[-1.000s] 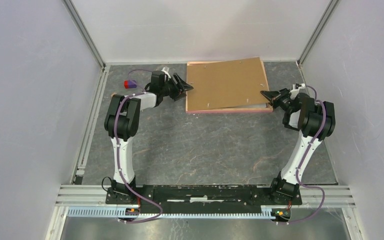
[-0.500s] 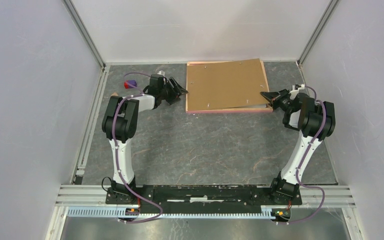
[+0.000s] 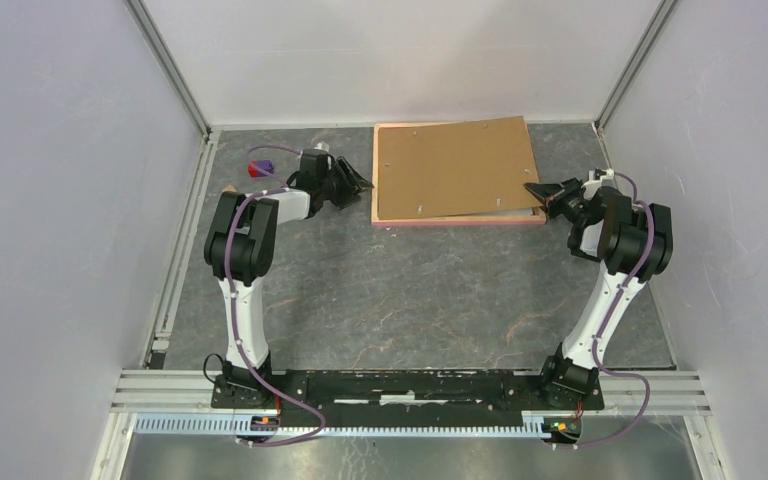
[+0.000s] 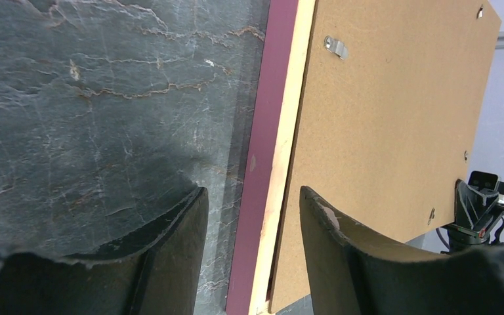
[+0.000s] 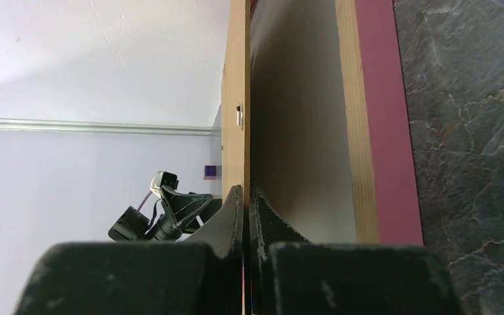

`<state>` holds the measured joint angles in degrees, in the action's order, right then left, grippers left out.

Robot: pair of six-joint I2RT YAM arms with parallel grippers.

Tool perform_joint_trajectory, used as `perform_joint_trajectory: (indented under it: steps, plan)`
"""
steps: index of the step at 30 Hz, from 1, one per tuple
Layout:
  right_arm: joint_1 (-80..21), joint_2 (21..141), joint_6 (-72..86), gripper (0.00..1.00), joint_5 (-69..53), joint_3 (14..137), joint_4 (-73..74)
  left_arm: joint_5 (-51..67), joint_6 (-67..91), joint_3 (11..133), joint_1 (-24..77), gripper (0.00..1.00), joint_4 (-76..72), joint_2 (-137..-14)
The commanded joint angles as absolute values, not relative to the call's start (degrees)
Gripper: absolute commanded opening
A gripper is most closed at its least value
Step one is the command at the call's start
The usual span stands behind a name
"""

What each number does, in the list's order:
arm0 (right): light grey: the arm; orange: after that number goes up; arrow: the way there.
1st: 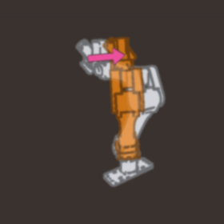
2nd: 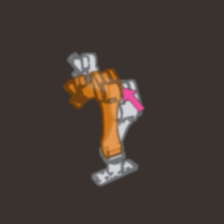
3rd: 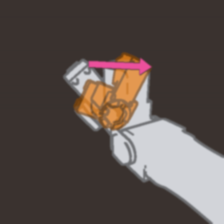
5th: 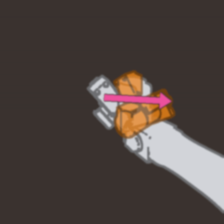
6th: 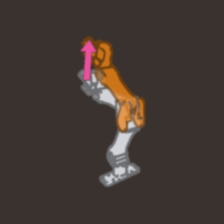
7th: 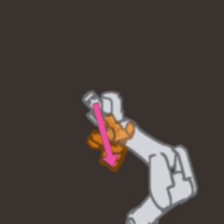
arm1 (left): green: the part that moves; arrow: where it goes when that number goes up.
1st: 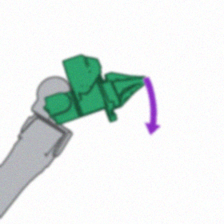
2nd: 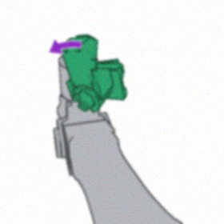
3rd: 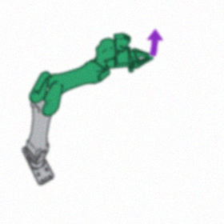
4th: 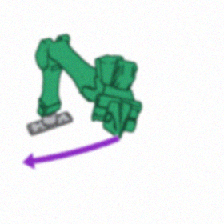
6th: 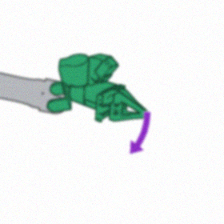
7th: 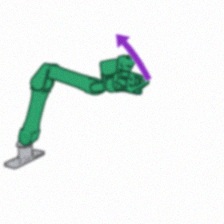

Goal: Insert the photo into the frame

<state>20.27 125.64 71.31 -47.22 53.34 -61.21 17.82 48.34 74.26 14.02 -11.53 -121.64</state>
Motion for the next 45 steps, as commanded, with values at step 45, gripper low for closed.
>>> perform_joint_trajectory:
  steps: [45]
  plan:
    - [15.3,123.0,57.2,0.05,-45.7,60.6,-50.5,19.4,46.5,75.8,16.3,0.57,-11.0,-122.4]
